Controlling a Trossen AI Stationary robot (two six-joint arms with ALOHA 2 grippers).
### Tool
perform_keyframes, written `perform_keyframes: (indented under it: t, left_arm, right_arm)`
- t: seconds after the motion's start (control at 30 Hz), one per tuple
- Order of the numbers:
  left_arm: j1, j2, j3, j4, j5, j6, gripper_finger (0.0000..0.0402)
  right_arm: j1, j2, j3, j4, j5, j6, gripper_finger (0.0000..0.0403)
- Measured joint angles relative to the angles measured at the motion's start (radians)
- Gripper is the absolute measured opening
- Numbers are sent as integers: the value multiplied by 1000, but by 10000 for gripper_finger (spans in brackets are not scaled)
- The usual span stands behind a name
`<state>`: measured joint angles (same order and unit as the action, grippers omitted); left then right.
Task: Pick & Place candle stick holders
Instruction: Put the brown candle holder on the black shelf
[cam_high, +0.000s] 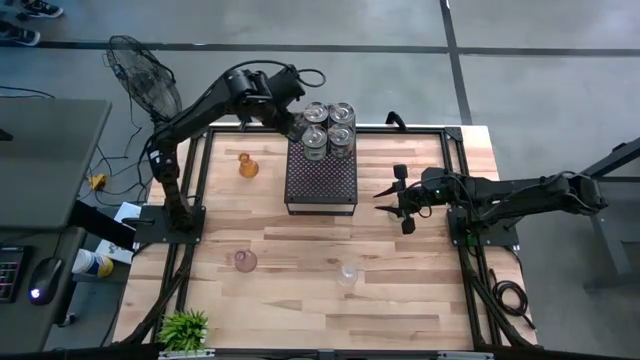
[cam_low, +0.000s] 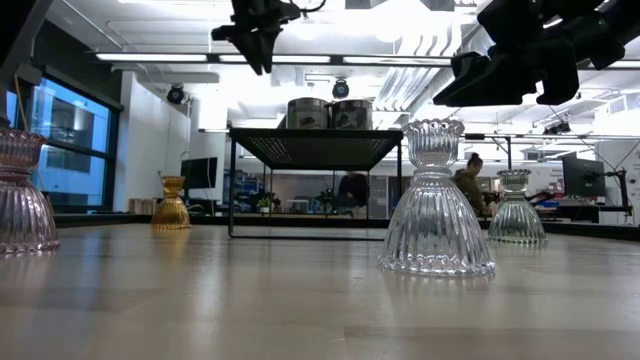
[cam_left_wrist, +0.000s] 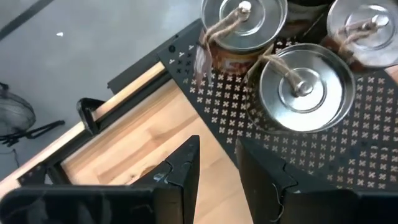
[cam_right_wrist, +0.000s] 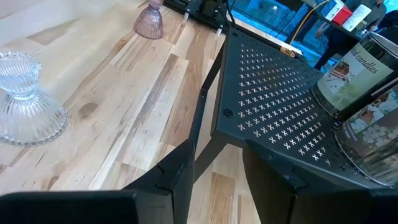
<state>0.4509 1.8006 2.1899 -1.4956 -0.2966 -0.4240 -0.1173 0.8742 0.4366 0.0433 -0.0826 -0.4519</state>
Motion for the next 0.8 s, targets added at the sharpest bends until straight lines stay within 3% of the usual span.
perform_keyframes:
  t: [0.3,0.57,0.8]
  left_arm:
    - [-14,-52,-125,10,-30,-36,104]
    - [-13,-251,-464,208,-29,-110,104]
    - [-12,-393,-752,242,-49,-304,104]
  right_arm:
    - [0,0,0,-2,0,0,129]
    - [0,0,0,-2,0,-1,129]
    - [0,0,0,-2,0,-2,129]
